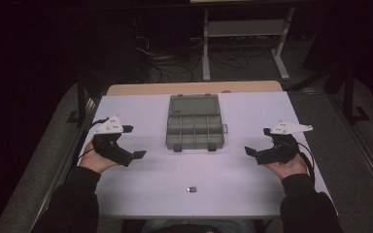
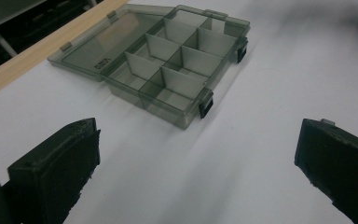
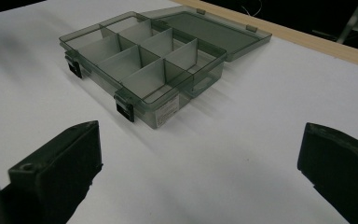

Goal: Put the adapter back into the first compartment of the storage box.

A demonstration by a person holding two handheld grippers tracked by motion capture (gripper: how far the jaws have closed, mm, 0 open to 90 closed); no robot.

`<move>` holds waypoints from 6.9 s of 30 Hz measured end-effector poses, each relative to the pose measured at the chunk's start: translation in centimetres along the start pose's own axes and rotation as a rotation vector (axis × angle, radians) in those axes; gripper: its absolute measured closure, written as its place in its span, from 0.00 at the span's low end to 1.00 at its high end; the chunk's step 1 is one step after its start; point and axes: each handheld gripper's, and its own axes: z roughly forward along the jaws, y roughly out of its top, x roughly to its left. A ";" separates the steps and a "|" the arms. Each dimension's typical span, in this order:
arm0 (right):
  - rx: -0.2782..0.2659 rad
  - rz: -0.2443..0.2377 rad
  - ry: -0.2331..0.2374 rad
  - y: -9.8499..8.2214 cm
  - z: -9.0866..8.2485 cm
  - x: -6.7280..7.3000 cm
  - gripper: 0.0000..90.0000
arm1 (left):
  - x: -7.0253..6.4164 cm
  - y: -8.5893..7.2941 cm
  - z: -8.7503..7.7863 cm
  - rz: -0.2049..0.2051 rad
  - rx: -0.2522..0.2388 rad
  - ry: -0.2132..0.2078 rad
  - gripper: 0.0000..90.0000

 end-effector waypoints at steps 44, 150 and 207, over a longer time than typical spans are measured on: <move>0.018 -0.008 0.018 0.0 0.3 0.1 0.00 | -3.4 2.0 6.0 0.095 0.097 -0.161 0.00; 0.064 -0.021 0.052 -0.1 0.9 0.3 0.00 | -11.4 1.0 14.0 0.334 0.315 -0.426 0.53; 0.064 -0.026 0.047 -0.1 0.9 0.4 0.00 | -8.0 2.2 10.5 0.278 0.200 -0.372 0.84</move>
